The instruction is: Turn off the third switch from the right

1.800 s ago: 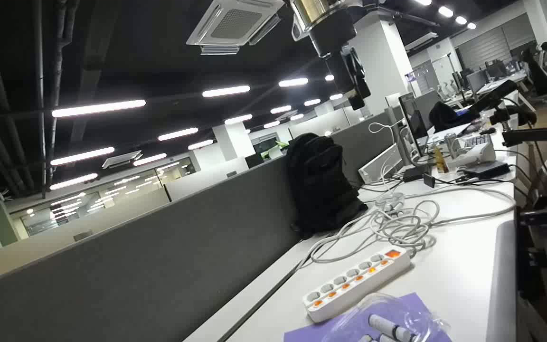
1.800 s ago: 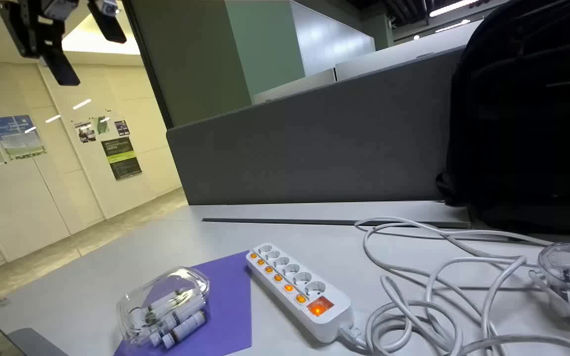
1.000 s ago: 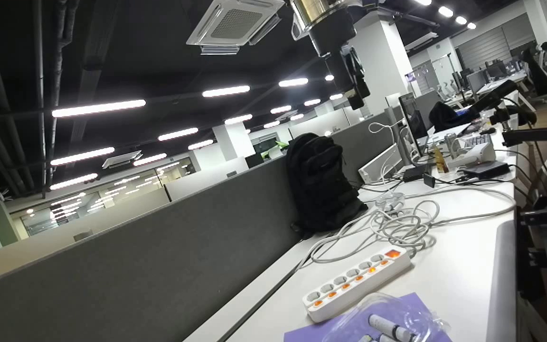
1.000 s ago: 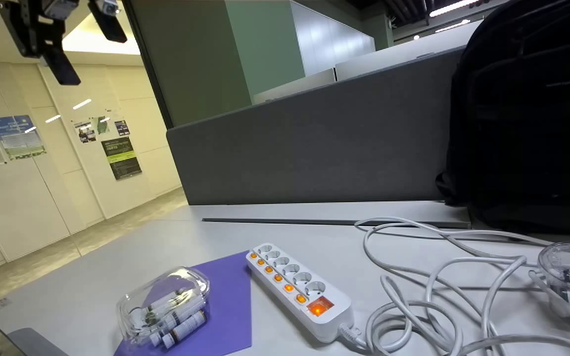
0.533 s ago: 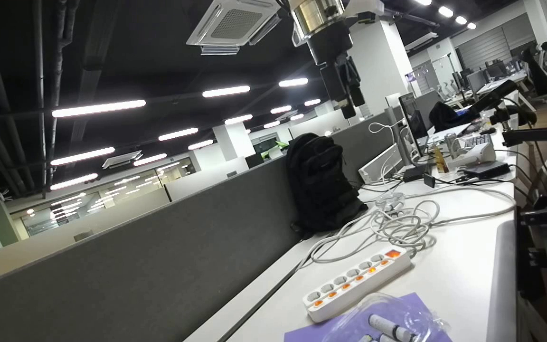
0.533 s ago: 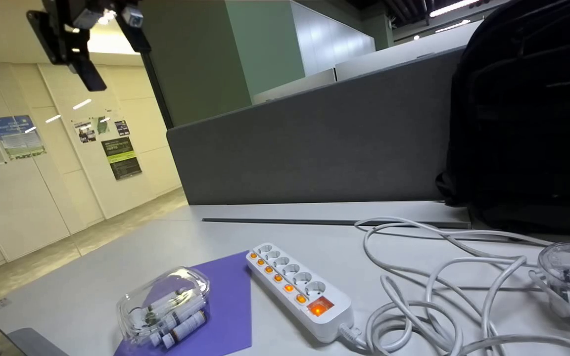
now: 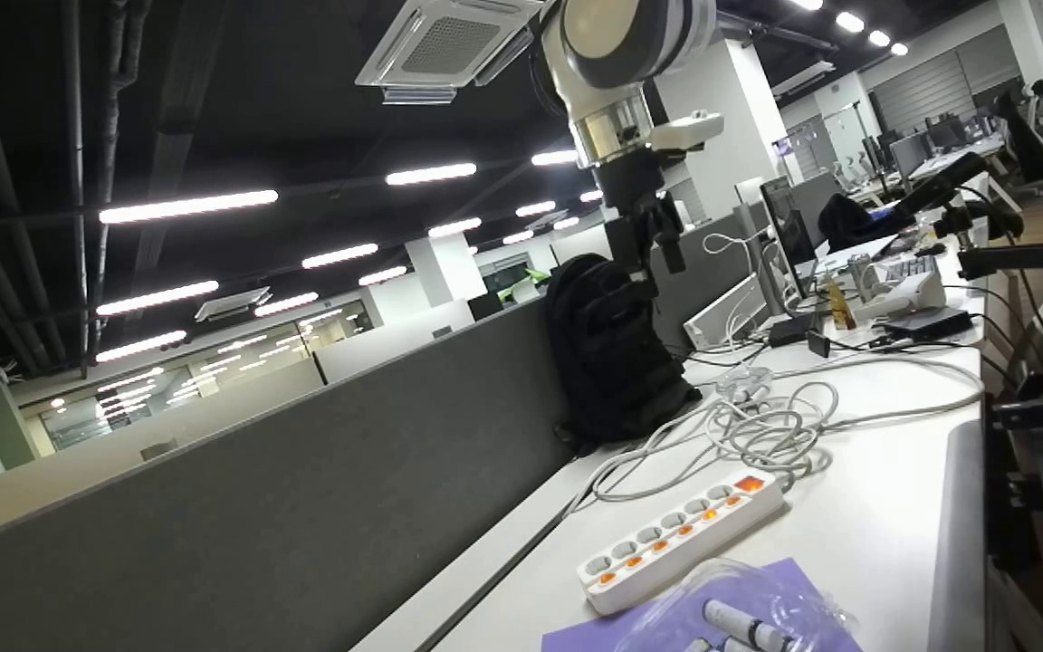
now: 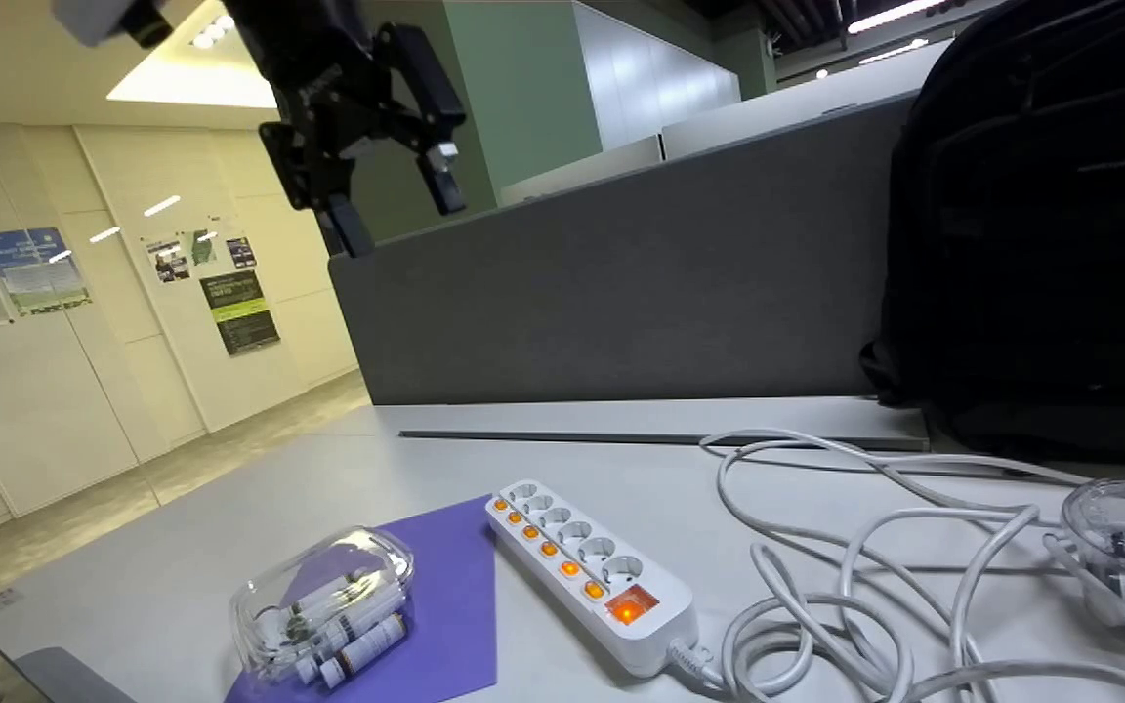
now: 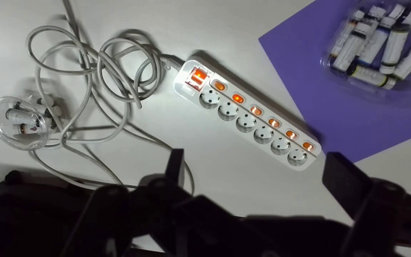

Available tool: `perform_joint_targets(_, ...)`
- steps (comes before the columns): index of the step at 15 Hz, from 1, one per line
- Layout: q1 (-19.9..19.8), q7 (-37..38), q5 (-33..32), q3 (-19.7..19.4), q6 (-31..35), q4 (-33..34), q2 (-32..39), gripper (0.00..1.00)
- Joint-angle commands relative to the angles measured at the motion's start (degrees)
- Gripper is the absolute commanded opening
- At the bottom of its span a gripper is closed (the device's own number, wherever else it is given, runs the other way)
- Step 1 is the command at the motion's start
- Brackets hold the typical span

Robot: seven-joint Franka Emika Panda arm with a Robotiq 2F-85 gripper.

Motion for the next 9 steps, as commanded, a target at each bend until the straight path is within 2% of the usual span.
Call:
perform_joint_targets(1,-0.9,3.2,0.1,0.3,5.3,2.1,6.6,0.86)
perform_joint_targets(2,-1.1,3.9,-0.5,0.6,6.7,2.1,8.1,0.74)
perform_joint_targets(9,-1.9,12.6,-4.2,2.5,12.5,2.1,16.8,0.25)
